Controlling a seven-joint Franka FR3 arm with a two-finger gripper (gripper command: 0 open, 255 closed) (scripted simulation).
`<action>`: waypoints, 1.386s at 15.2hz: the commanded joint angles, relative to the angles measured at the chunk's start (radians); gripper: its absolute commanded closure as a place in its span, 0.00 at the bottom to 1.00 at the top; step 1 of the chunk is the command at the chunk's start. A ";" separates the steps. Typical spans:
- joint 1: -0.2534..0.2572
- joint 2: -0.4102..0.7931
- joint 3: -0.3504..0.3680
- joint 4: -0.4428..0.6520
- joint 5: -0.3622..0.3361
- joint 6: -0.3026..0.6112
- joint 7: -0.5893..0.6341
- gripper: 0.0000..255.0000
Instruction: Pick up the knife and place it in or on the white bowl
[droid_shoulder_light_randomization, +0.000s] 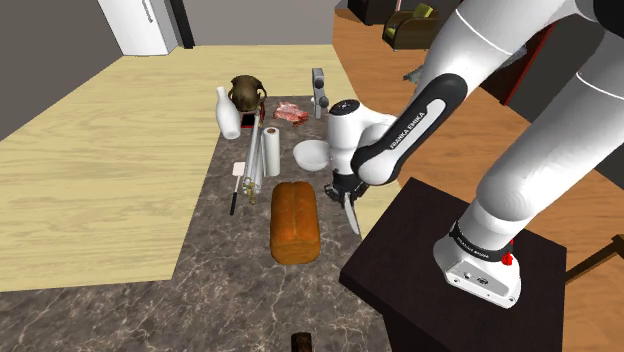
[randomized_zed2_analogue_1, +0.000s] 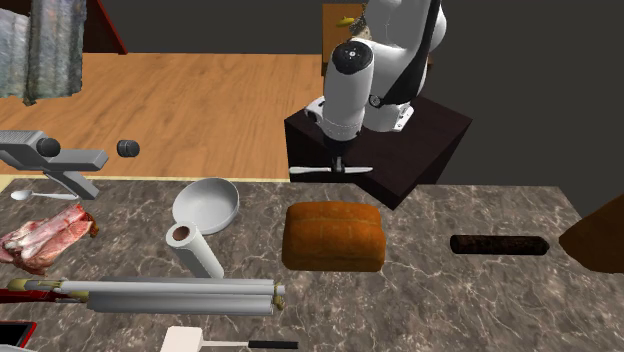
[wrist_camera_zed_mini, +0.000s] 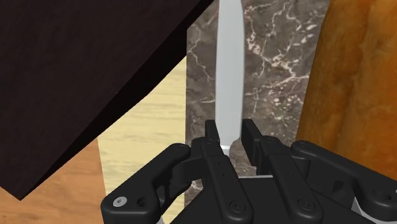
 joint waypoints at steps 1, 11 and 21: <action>0.012 -0.043 -0.003 -0.001 0.047 -0.036 -0.036 1.00; -0.101 0.142 -0.093 0.245 -0.131 -0.113 -0.086 1.00; -0.145 0.405 -0.181 0.627 -0.244 -0.247 -0.165 1.00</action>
